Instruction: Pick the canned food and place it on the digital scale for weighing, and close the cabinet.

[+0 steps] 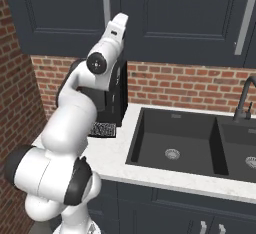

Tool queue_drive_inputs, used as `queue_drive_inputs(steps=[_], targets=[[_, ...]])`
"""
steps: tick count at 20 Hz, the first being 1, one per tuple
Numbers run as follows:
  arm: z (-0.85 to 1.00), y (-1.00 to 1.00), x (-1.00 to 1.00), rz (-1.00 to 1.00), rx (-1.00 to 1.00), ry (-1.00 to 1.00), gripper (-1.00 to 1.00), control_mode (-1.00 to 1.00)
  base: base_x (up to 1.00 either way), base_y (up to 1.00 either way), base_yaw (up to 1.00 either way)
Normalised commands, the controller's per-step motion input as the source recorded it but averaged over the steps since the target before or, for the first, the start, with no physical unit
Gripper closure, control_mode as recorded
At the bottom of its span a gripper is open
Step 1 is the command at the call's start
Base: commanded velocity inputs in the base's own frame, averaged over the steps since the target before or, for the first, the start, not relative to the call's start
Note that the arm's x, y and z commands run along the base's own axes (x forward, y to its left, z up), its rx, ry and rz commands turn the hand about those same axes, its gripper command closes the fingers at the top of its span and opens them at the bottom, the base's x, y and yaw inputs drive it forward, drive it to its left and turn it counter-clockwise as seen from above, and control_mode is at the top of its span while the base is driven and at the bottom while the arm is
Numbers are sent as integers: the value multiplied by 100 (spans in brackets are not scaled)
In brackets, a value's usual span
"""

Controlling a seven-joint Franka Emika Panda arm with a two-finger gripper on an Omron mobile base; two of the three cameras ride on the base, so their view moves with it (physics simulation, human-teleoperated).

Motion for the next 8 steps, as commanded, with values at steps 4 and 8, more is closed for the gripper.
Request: queue_drive_inputs(steps=[4, 8], targets=[[1, 35, 62, -1, 0, 0, -100, -100, 0, 0, 0], [2, 24, 52, 0, 0, 0, -100, -100, 0, 0, 0]])
